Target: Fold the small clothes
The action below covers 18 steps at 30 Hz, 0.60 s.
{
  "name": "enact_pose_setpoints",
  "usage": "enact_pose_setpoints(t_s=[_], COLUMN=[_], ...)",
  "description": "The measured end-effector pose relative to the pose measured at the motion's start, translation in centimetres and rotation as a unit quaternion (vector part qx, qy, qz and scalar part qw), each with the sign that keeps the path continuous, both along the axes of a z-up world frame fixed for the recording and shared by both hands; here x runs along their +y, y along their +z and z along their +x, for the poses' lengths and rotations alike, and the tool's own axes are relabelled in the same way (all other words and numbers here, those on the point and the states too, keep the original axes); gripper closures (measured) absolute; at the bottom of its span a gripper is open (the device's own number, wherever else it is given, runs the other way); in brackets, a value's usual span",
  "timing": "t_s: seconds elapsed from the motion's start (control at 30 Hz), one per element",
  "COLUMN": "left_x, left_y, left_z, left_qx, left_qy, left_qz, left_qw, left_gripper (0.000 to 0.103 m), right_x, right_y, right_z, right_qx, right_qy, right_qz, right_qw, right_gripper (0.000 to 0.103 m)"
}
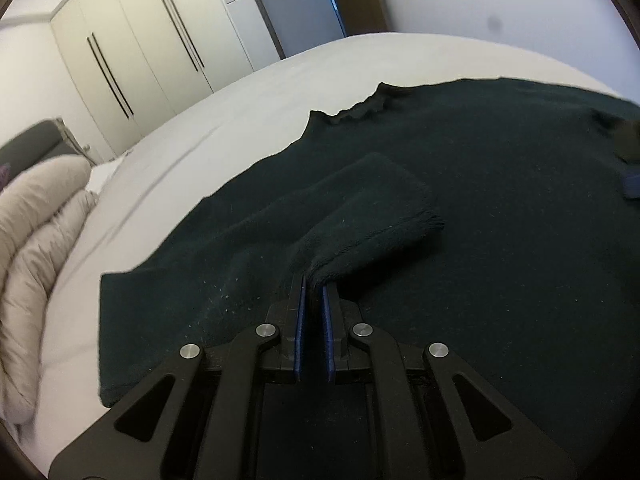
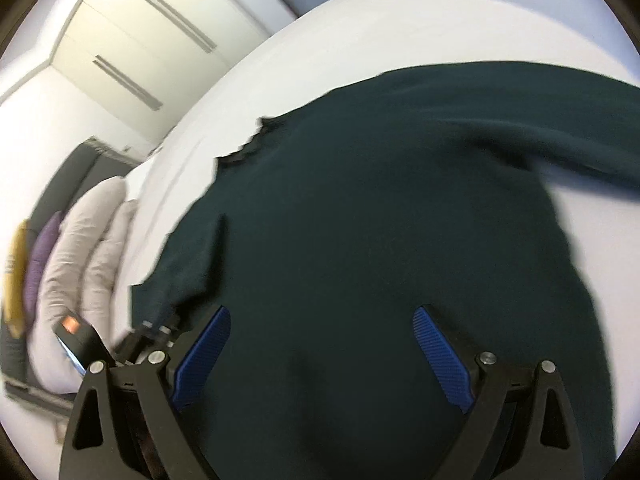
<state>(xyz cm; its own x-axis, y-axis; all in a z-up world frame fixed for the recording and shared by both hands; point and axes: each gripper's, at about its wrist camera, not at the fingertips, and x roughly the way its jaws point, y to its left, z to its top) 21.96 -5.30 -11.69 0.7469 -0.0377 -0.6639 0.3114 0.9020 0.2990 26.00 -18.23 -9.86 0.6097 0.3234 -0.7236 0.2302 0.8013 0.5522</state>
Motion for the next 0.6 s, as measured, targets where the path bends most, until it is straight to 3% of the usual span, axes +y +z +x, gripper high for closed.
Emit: enact_pose_setpoints(t_s=[0.13, 0.23, 0.33, 0.6], left_x=[-0.3, 0.4, 1.5, 2.7], left_y=[-0.7, -1.2, -1.1, -1.1], left_z=[-1.1, -2.0, -2.2, -1.7], left_qx=[0.001, -0.003, 0.003, 0.003], left_qy=[0.003, 0.009, 0.013, 0.018], left_qz=[-0.010, -0.026, -0.050, -0.086], left_qw=[0.9999, 0.9996, 0.9986, 0.9961], left_gripper=[0.096, 0.096, 0.096, 0.096], right_x=[3.1, 5.6, 8.0, 10.1], right_y=[-0.9, -2.3, -3.4, -3.3], right_z=[5.5, 9.4, 12.4, 15.3], right_qx=[0.009, 0.042, 0.067, 0.073], right_qy=[0.070, 0.092, 0.103, 0.124], right_qz=[0.108, 0.147, 0.151, 0.147], right_qw=[0.992, 0.984, 0.981, 0.979], right_gripper=[0.008, 0.019, 0.020, 0.026])
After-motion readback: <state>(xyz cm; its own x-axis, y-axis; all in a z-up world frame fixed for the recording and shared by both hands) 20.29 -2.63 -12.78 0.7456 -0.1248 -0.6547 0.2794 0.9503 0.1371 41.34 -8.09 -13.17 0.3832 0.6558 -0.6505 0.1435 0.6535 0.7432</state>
